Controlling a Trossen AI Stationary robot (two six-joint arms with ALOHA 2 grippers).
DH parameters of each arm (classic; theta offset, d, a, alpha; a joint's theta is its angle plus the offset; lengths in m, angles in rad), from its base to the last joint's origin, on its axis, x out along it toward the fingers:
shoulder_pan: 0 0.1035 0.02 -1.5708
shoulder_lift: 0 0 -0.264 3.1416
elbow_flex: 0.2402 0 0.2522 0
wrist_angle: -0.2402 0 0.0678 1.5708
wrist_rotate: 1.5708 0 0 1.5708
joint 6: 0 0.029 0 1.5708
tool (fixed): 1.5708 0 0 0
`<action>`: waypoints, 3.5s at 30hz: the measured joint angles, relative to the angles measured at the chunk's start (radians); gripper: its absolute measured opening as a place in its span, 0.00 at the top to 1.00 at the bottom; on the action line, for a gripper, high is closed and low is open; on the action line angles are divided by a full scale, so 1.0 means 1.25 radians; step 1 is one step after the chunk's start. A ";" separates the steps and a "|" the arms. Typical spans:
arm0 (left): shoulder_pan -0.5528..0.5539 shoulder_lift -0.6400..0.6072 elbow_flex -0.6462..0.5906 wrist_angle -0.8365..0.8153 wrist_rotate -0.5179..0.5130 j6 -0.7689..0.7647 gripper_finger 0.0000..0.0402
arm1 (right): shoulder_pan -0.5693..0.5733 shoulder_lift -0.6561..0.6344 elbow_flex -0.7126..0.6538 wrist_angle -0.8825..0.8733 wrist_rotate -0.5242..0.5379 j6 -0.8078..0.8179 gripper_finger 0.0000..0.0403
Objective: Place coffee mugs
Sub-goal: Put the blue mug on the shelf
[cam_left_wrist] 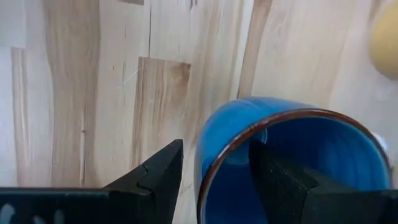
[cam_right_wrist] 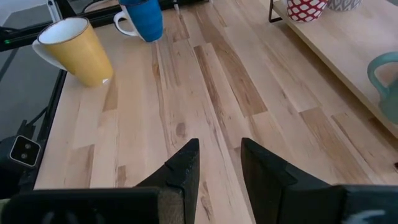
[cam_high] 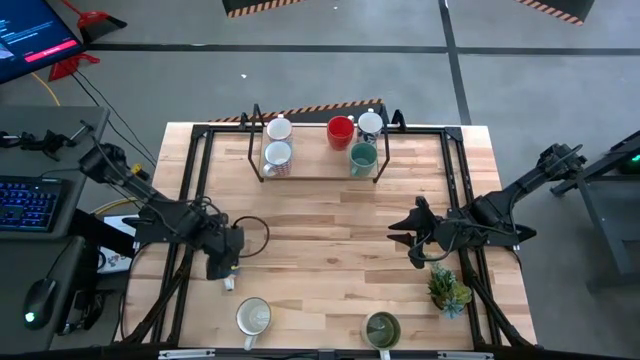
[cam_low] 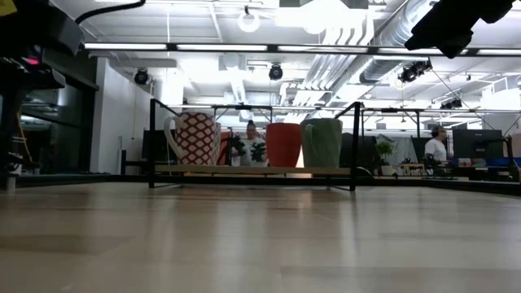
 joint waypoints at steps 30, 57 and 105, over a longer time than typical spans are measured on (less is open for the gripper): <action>0.001 0.092 -0.001 0.005 0.056 0.004 0.97 | 0.000 0.000 0.000 -0.004 0.000 -0.021 0.76; 0.218 0.092 0.230 0.018 -0.270 0.364 0.99 | 0.000 0.000 0.000 -0.017 0.016 -0.036 0.76; 0.856 0.747 1.030 -0.227 0.061 0.989 0.99 | 0.000 0.000 0.000 -0.020 0.015 -0.048 0.76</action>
